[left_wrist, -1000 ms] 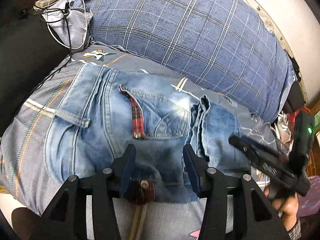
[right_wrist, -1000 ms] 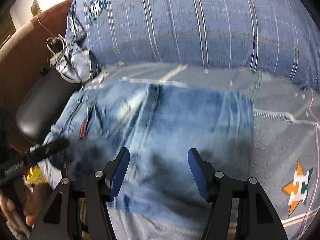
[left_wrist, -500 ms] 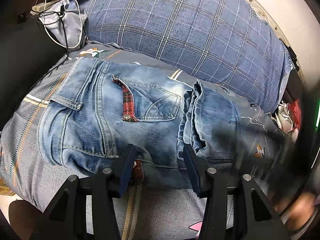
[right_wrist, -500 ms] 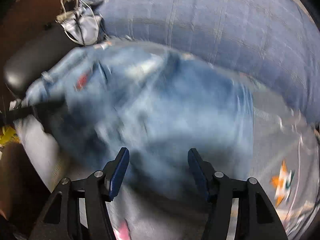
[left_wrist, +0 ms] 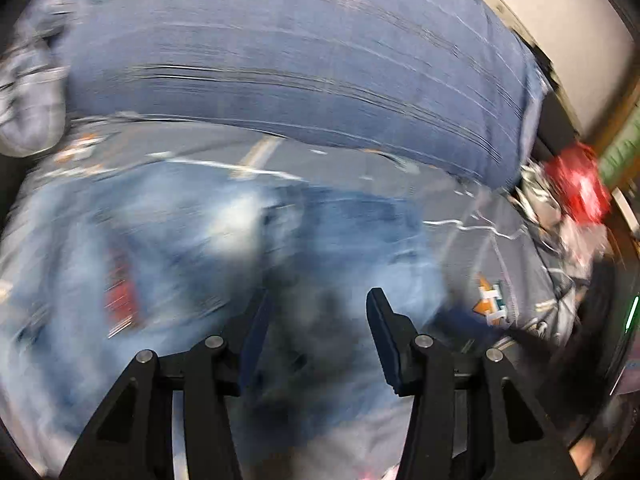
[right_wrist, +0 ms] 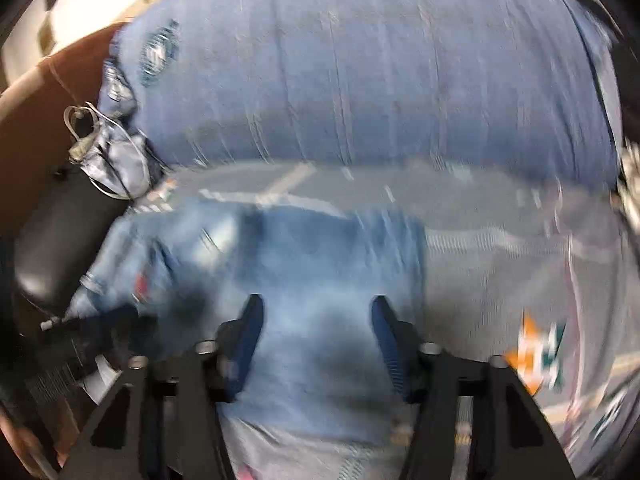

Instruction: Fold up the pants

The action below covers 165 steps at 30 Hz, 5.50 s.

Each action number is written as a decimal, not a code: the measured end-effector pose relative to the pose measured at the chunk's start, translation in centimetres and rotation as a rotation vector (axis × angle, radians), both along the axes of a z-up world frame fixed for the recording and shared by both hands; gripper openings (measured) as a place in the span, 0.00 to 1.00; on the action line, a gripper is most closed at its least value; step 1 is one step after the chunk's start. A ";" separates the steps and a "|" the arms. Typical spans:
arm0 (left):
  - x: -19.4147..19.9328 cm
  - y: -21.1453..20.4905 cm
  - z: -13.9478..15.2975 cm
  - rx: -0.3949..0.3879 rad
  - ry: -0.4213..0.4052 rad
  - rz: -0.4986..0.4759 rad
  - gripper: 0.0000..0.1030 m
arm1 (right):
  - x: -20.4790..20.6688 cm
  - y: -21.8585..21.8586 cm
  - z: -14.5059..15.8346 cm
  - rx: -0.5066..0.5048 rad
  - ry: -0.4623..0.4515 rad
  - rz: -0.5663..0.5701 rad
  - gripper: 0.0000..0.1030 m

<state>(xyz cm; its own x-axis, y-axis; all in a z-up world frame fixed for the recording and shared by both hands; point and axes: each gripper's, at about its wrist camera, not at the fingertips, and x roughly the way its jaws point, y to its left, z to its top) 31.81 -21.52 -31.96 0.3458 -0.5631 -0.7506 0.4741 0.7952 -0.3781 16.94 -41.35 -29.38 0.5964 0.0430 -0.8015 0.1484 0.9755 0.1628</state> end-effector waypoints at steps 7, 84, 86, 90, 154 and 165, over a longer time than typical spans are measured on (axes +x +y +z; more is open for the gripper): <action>8.1 -2.5 -5.5 -0.116 0.244 0.068 0.47 | -2.5 -0.2 -4.6 0.050 -0.014 0.010 0.38; -7.1 18.2 0.1 -0.373 -0.014 0.366 0.22 | 19.9 29.2 1.6 -0.299 0.256 0.416 0.13; -7.6 16.9 1.2 -0.361 -0.044 0.337 0.22 | 19.3 27.4 3.1 -0.256 0.219 0.410 0.13; -8.2 12.9 3.1 -0.324 -0.098 0.270 0.22 | 18.4 23.6 5.8 -0.182 0.160 0.386 0.13; -3.7 1.5 3.3 -0.048 -0.038 0.086 0.52 | 0.6 -9.4 -1.9 0.472 -0.142 0.053 0.48; 1.1 -3.0 1.0 0.021 0.009 0.033 0.54 | 1.1 -6.5 -3.0 0.568 -0.260 0.171 0.63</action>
<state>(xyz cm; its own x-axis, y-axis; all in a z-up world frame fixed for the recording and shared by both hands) 32.91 -24.48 -30.99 0.3568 -0.5355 -0.7654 0.4441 0.8181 -0.3653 18.02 -47.85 -32.41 0.7155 0.5290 -0.4564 -0.1150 0.7335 0.6699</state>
